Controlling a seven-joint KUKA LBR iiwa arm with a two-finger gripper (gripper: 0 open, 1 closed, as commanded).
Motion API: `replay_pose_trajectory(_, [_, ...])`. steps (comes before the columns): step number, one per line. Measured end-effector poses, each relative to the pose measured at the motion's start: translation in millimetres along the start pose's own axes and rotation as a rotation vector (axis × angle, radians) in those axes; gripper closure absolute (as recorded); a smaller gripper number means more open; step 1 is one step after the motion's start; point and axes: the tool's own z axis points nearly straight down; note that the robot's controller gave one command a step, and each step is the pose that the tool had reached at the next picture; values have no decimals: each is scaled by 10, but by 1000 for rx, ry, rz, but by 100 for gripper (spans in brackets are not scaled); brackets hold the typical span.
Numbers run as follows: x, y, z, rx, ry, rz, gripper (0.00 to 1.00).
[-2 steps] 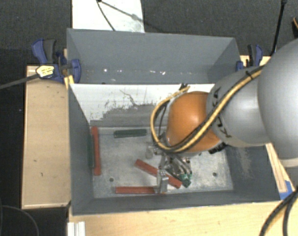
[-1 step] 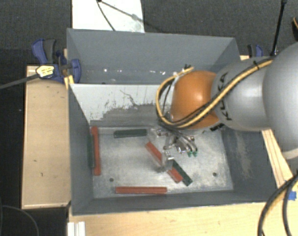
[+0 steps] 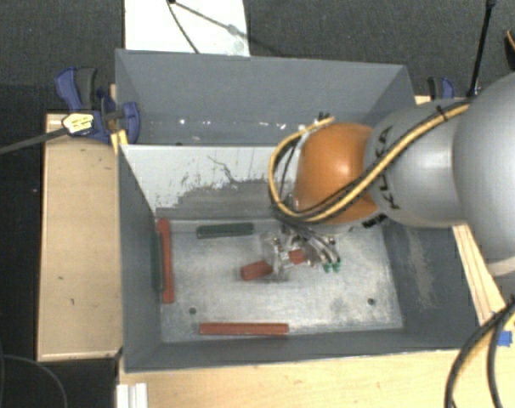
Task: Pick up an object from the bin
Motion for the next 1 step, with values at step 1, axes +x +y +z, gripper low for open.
replay_pose_trajectory(1, [170, -13, -1528, 1, -8, 72, 100])
